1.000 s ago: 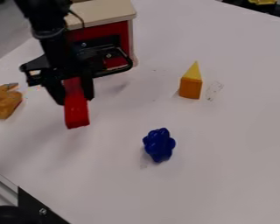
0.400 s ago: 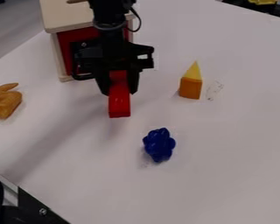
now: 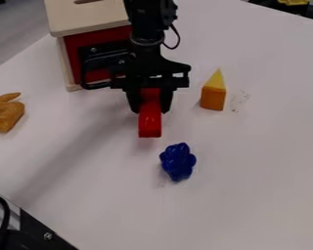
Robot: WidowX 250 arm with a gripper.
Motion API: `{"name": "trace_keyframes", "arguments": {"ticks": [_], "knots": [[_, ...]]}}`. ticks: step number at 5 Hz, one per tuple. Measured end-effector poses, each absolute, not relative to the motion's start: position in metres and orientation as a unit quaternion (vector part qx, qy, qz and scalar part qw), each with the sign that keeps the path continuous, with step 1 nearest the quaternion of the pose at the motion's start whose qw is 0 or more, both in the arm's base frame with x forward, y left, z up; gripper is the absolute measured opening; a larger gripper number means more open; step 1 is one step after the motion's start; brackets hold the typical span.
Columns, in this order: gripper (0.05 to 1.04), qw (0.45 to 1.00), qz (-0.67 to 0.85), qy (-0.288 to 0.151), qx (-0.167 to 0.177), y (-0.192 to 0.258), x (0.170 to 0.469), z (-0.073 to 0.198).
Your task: Move the object to the right side
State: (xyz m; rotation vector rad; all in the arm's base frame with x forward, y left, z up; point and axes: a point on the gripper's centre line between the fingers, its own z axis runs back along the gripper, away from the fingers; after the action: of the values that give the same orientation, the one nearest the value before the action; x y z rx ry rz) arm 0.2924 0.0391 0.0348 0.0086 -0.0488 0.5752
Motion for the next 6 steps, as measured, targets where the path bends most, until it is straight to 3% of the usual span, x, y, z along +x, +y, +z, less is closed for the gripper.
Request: {"name": "trace_keyframes", "arguments": {"ticks": [3, 4, 5, 6], "knots": [[0.561, 0.962, 0.272, -0.013, 0.014, 0.026, 0.307, 0.002], [0.62, 0.963, 0.267, -0.017, 0.018, 0.024, 0.313, 0.0], [0.898, 0.965, 0.262, -0.018, 0.027, 0.025, 0.316, 0.0], [0.997, 0.963, 0.266, -0.015, 0.025, 0.024, 0.313, 0.001]]}}
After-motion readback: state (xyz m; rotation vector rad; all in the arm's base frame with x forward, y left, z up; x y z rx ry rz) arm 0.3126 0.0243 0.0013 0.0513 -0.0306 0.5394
